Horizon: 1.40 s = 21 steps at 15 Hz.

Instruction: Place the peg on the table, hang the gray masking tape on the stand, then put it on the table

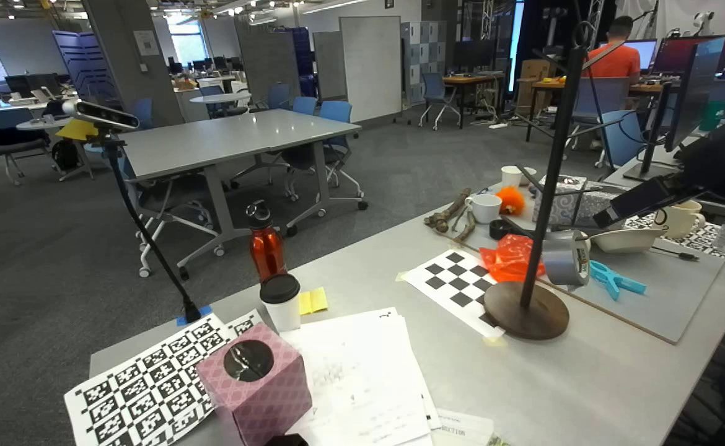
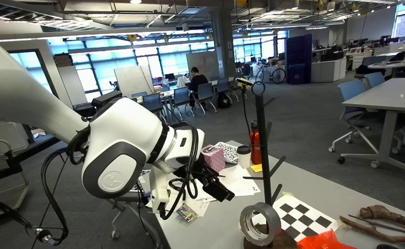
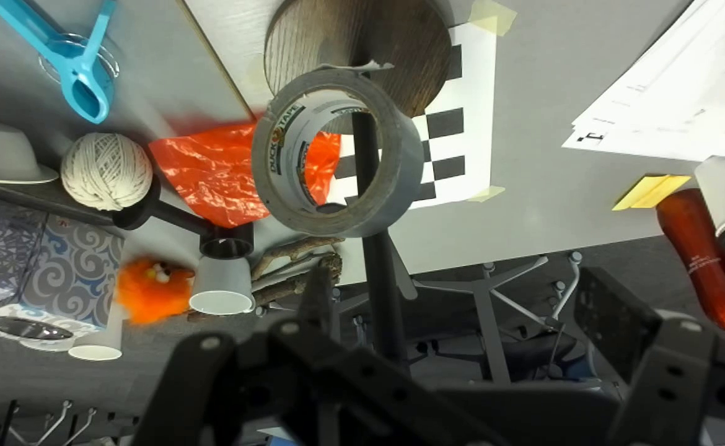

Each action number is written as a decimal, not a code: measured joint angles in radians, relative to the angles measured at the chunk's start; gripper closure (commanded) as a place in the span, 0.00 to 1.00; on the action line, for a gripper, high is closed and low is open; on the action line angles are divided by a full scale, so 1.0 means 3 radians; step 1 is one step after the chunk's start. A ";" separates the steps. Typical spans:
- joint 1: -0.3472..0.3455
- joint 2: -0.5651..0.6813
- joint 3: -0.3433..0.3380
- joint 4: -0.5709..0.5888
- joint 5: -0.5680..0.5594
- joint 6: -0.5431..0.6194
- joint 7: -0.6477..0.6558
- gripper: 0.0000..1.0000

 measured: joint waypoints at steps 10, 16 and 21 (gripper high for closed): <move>-0.0007 0.0034 0.0001 0.0013 0.0000 0.0000 0.0000 0.00; -0.0067 0.0153 0.0007 0.0024 0.0000 0.0000 -0.0001 0.00; -0.0047 0.0347 0.0045 0.0027 0.0000 -0.0001 -0.0001 0.00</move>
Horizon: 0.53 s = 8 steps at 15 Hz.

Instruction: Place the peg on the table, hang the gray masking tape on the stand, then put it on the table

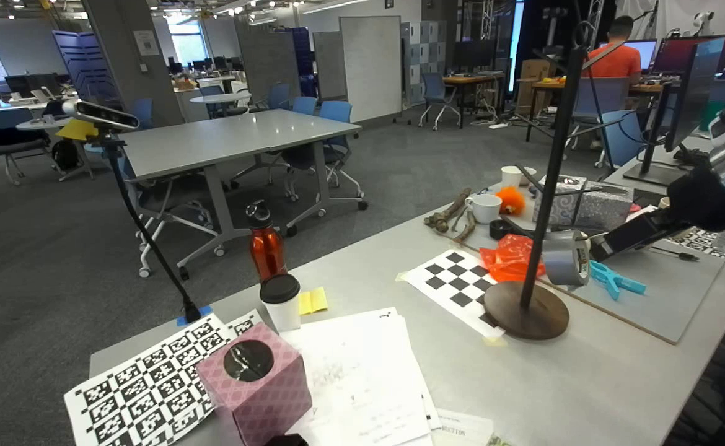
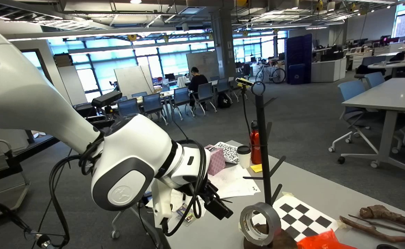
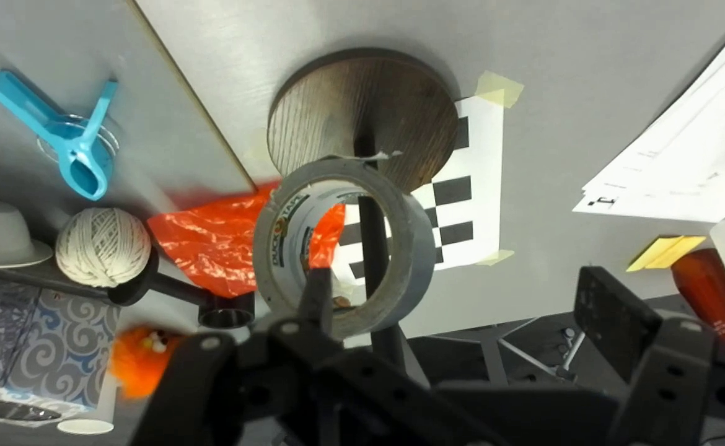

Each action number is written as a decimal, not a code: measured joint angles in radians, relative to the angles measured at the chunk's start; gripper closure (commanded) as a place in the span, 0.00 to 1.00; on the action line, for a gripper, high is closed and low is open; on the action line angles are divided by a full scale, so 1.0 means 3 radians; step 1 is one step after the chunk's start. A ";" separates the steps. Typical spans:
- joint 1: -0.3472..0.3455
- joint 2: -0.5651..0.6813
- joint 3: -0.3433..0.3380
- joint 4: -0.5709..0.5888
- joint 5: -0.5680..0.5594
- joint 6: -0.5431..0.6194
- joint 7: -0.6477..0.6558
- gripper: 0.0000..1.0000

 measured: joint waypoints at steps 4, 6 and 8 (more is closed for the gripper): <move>0.0242 0.0210 -0.0115 0.0070 0.0069 -0.0021 -0.0014 0.00; 0.0395 0.0330 -0.0189 0.0151 0.0095 -0.0023 -0.0017 0.00; 0.0394 0.0441 -0.0166 0.0259 0.0071 -0.0023 -0.0017 0.00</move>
